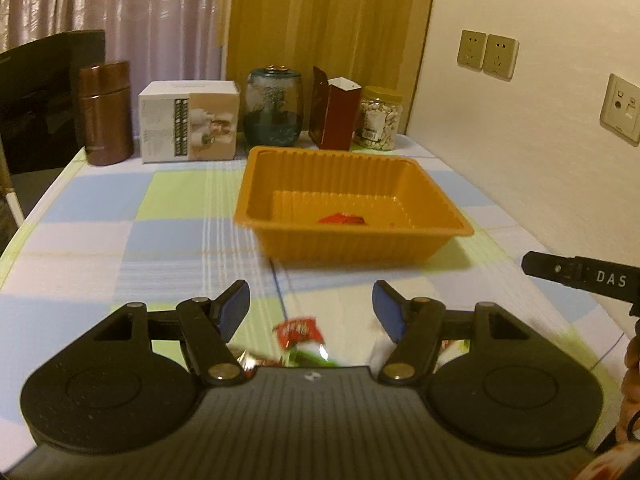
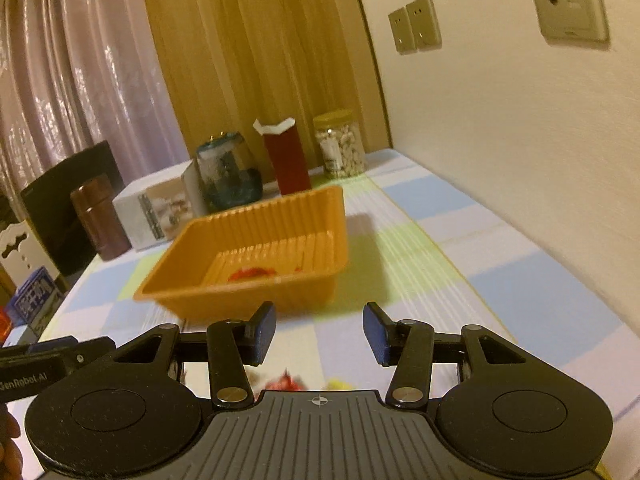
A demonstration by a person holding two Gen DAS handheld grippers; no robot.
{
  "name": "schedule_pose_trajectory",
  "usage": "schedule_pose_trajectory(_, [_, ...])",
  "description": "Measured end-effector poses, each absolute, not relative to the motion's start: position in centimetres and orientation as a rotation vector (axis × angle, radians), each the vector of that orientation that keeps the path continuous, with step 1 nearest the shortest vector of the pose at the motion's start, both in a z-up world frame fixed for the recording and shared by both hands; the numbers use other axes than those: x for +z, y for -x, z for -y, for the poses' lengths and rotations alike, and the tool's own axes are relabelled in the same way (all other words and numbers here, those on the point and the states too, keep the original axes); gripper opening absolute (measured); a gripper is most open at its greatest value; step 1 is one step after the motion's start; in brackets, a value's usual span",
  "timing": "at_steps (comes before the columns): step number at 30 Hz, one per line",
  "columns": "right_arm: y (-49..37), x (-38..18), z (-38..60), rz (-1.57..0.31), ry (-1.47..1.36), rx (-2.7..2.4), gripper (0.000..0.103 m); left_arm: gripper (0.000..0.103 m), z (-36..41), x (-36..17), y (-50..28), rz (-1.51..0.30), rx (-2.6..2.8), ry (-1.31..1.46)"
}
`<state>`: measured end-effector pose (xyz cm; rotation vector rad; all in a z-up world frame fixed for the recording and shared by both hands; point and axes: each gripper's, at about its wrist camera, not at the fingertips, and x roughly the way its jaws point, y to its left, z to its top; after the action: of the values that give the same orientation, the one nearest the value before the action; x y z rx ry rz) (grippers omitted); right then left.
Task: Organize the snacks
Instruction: 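Return both tools to the snack pile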
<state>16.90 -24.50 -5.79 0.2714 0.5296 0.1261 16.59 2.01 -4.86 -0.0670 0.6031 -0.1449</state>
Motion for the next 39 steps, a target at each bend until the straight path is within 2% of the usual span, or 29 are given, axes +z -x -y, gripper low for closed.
schedule_pose_trajectory(10, [-13.3, -7.9, 24.4, -0.609, -0.227, 0.133, 0.049, 0.065, -2.2, -7.5, -12.4, -0.687, -0.122, 0.086])
schedule_pose_trajectory(24, [-13.8, -11.7, 22.3, -0.756, -0.23, 0.227, 0.048, 0.065, -1.1, -8.6, -13.0, -0.707, -0.143, 0.075])
schedule_pose_trajectory(39, [-15.6, -13.7, 19.6, -0.735, 0.074, 0.213, 0.048, 0.065, -1.5, -9.6, -13.6, -0.732, -0.15, 0.096])
